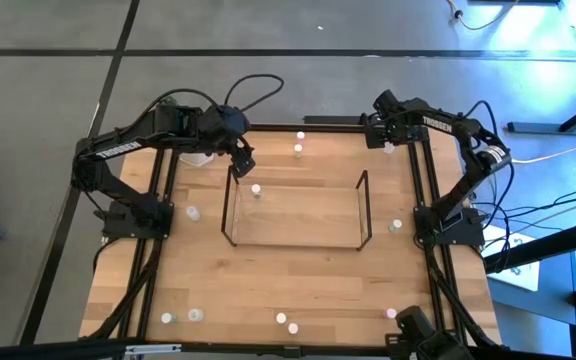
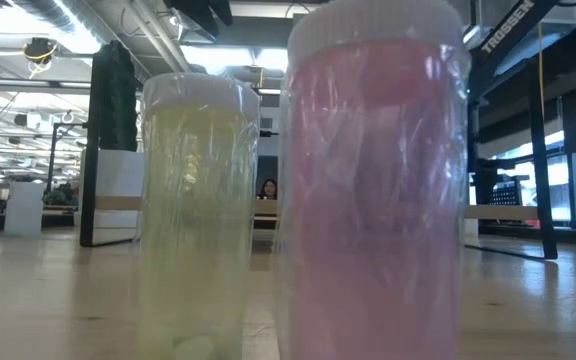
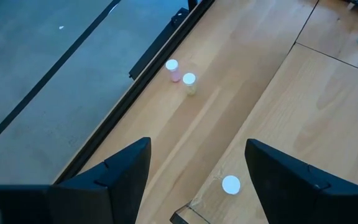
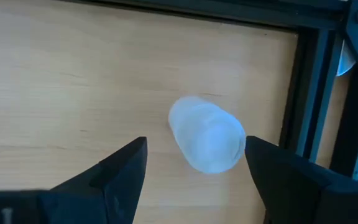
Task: Pick and place medicine bottles onto shelf by color
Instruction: Put the top white pill bottle on the shelf
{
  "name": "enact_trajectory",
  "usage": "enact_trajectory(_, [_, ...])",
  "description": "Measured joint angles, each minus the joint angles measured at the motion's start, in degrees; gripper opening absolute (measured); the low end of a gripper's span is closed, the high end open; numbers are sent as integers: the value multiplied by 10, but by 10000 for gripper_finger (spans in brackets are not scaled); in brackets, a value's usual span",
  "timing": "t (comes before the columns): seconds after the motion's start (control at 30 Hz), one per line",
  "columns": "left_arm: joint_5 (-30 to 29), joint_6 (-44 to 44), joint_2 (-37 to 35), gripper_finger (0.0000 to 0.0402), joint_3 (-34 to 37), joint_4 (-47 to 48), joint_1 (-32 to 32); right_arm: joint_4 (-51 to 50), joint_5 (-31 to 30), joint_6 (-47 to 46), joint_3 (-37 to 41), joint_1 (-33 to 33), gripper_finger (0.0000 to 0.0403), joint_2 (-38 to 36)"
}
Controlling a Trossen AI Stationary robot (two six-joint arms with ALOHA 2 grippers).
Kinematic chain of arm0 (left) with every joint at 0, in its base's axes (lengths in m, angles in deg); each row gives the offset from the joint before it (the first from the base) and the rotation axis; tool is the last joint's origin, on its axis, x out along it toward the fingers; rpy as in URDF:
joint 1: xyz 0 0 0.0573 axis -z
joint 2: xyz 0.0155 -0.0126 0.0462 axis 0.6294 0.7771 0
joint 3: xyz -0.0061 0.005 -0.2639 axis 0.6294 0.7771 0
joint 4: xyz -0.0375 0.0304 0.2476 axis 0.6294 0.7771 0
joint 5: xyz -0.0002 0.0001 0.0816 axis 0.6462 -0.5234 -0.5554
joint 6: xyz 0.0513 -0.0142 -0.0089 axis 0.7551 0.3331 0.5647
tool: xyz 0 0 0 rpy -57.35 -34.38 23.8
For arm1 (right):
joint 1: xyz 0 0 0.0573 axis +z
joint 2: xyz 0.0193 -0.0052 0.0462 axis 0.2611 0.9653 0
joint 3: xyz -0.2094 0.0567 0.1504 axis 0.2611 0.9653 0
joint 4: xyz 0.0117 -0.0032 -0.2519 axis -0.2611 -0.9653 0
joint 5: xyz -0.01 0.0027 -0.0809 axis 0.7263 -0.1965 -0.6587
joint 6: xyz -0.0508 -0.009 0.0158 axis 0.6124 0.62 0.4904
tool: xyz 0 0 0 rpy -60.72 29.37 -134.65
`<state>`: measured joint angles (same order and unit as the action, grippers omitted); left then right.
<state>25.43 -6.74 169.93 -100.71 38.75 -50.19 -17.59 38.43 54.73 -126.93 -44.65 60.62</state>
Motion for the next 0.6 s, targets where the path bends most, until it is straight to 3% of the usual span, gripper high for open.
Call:
enact_trajectory(0.3, [0,0,0,255,0,0,0,9,0,15,0,0,271,0])
enact_trajectory(0.6, [0,0,0,255,0,0,0,9,0,15,0,0,218,0])
